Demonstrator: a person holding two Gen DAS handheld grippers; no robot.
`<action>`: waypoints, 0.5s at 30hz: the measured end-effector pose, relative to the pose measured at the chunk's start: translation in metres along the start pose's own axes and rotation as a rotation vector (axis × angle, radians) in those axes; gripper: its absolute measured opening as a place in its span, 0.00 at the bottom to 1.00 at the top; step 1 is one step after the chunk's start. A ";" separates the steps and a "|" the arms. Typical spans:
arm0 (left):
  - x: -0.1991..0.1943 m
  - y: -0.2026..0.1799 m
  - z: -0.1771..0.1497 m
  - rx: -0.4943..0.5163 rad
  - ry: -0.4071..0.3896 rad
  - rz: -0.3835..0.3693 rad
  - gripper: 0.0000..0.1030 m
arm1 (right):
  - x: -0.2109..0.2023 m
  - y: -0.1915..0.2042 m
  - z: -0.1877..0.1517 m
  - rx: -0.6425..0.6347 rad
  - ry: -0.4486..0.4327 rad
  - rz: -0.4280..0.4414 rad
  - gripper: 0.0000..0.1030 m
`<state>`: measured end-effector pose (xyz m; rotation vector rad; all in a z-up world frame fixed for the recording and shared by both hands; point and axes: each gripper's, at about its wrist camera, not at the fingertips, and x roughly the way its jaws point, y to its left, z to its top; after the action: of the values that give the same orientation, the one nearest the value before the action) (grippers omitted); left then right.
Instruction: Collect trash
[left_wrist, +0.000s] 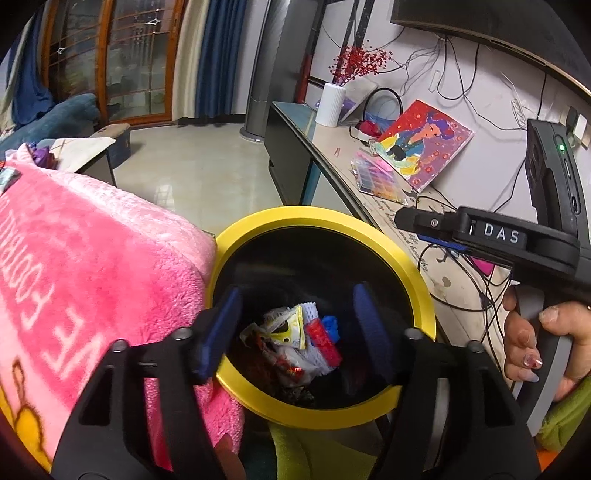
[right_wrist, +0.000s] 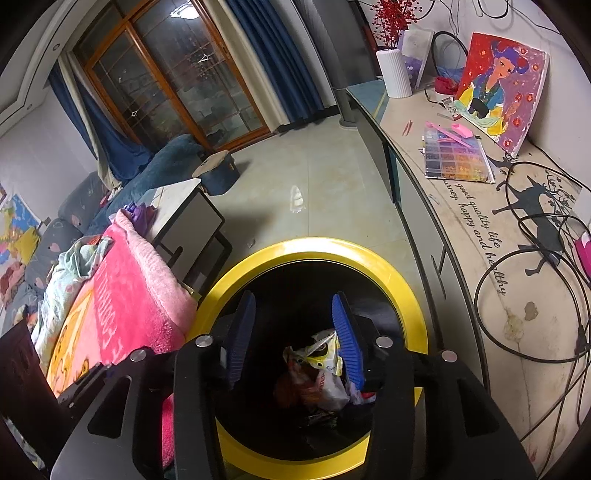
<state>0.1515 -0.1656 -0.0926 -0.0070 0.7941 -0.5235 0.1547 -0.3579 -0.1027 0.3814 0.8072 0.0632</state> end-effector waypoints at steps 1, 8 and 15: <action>-0.002 0.001 0.001 -0.006 -0.002 0.000 0.64 | -0.001 0.000 0.000 0.000 -0.001 -0.001 0.44; -0.010 0.008 0.005 -0.016 -0.015 0.023 0.88 | -0.009 0.006 -0.001 -0.048 -0.022 -0.024 0.59; -0.023 0.011 0.006 -0.003 -0.043 0.066 0.89 | -0.019 0.013 -0.004 -0.081 -0.044 -0.040 0.73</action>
<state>0.1475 -0.1472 -0.0748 0.0046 0.7505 -0.4582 0.1396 -0.3481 -0.0869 0.2894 0.7656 0.0497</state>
